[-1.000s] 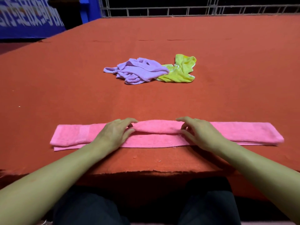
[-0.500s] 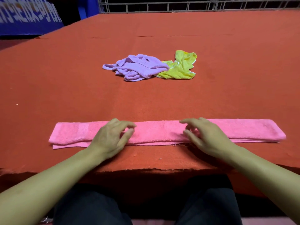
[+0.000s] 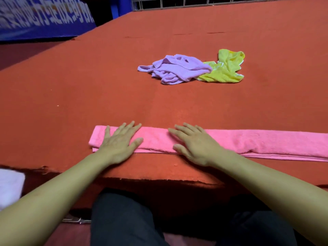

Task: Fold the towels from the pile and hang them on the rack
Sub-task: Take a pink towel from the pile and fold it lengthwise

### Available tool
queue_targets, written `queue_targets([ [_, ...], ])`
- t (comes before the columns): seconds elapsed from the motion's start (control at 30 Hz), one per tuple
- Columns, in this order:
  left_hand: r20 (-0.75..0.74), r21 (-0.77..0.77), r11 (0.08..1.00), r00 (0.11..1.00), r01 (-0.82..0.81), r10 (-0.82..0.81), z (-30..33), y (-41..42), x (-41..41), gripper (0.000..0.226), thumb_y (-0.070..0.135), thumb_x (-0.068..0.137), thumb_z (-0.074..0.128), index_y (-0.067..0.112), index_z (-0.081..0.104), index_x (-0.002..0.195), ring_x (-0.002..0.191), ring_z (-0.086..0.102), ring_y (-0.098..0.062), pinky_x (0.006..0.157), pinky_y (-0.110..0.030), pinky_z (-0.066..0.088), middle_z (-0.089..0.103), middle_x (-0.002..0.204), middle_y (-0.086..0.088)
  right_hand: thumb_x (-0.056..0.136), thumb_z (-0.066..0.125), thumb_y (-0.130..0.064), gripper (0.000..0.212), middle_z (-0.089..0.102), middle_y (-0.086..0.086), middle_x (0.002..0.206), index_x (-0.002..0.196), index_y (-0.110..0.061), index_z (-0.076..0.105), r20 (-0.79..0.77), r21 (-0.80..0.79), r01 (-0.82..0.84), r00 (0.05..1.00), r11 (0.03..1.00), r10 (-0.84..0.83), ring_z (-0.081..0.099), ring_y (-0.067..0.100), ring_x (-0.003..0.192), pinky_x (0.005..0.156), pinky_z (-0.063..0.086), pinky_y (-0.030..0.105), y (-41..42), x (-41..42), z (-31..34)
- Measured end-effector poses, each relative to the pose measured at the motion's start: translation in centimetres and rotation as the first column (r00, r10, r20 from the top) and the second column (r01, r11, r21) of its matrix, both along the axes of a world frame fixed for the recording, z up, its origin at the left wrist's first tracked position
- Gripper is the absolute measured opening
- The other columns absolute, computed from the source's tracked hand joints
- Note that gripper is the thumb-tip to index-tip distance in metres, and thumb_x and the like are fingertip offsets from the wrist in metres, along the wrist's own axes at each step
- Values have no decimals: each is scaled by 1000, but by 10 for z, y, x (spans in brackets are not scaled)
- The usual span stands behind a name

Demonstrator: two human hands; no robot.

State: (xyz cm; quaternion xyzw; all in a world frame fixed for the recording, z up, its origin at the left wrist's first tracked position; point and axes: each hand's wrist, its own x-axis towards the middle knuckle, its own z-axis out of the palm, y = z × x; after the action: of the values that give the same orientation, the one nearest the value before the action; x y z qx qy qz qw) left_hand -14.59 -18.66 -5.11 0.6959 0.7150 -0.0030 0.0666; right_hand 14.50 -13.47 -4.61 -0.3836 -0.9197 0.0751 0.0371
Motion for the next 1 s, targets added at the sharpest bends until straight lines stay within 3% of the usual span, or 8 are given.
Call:
queue_targets([
  [0.2,-39,-34,999,998,42,-43,-1,-5,-32,92,89,70,-10,47,-5,152,150,-7,-12,118,-55,-11,-8,163,13,93,14,-68,69,2,-11,164,155,-42,-1,121,-49,40,992,998,-34,0,15,152,122,1,47,2,3,-2],
  [0.4,-63,67,997,998,36,-31,7,-3,-35,77,76,82,-1,46,1,153,151,-5,-12,116,-58,-13,-1,164,13,96,20,-63,64,2,-12,164,154,-42,3,47,-19,47,998,999,-46,-1,17,152,121,1,51,4,-26,16],
  [0.57,-51,-59,997,997,-52,49,-1,-14,-54,73,74,86,3,46,-3,153,151,-4,-13,119,-57,-5,-4,164,11,96,16,-66,64,0,-9,165,154,-44,0,138,-75,32,990,997,-22,-2,18,152,121,-1,53,2,-44,3],
  [0.67,-89,-96,994,995,-56,47,10,-8,-48,69,71,90,7,45,-4,153,151,-5,-16,114,-65,-11,-5,164,9,97,18,-65,64,2,-9,165,154,-43,2,123,-117,40,992,992,-25,0,19,152,120,0,54,3,-43,3],
  [0.77,-110,60,998,994,-12,19,21,-4,-24,70,69,89,4,42,9,153,151,1,-17,113,-66,-11,7,164,9,98,24,-62,63,5,-9,165,155,-42,7,46,-107,41,998,993,-37,2,19,152,119,1,56,3,-36,17],
  [0.83,-22,216,974,998,60,-57,29,1,10,73,65,86,4,39,25,150,149,15,-16,115,-61,-5,25,160,9,98,27,-60,61,14,-8,164,154,-40,16,-65,-63,68,995,996,-72,11,19,151,119,7,54,1,-23,27],
  [0.9,101,317,935,974,162,-203,30,5,53,67,60,86,18,33,41,143,140,35,-19,117,-54,16,43,149,7,93,27,-61,63,34,-3,156,150,-35,31,-160,8,116,981,993,-113,29,23,144,116,22,52,-5,3,34],
  [1.0,197,439,842,881,313,-430,23,14,119,46,46,87,43,26,59,125,113,55,-21,99,-39,43,60,126,5,89,46,-45,50,57,3,126,135,-26,53,-267,99,212,947,972,-179,52,30,112,94,44,48,-12,59,29],
])
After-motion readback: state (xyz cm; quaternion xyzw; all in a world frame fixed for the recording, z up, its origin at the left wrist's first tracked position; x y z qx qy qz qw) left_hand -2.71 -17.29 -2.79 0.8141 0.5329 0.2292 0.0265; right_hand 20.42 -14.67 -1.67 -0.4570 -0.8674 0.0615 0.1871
